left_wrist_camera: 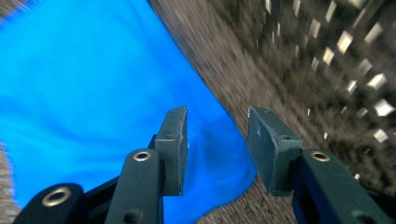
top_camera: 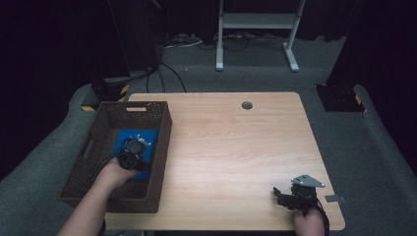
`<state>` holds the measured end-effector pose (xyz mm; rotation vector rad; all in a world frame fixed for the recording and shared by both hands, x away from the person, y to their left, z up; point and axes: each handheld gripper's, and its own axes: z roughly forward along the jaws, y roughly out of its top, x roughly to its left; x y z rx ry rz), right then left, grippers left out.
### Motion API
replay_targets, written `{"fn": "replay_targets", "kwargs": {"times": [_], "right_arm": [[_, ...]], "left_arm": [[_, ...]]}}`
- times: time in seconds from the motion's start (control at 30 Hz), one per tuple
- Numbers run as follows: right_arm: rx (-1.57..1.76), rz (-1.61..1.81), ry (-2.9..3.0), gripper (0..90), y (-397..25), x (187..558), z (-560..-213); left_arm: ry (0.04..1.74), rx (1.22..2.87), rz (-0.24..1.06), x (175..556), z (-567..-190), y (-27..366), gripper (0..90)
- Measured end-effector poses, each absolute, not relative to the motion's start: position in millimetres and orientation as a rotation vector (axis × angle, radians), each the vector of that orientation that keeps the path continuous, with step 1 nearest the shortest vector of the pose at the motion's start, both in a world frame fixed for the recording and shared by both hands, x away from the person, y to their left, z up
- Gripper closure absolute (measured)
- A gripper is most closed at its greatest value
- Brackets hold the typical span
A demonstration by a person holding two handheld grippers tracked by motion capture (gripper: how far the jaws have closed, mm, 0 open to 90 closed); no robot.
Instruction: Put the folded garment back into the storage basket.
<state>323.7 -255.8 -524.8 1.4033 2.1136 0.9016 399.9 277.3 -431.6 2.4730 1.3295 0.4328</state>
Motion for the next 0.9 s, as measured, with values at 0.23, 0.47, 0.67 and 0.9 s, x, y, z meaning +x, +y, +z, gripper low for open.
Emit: {"fn": "replay_targets", "kwargs": {"times": [0.23,0.47,0.67,0.9], "right_arm": [[1.403,0.901,2.114,12.6,-255.8,323.6,-524.8],[1.403,0.901,2.113,12.6,-255.7,323.6,-524.8],[1.403,0.901,2.113,12.5,-255.7,323.6,-524.8],[1.404,0.9,2.114,12.5,-255.5,323.1,-524.7]], "left_arm": [[1.356,2.348,0.562,404.0,-398.7,284.8,49.2],[1.377,2.265,0.601,406.5,-377.9,289.6,45.5],[1.386,2.207,0.623,405.6,-366.6,290.3,43.9],[1.387,2.144,0.653,403.5,-358.6,288.5,41.6]]}}
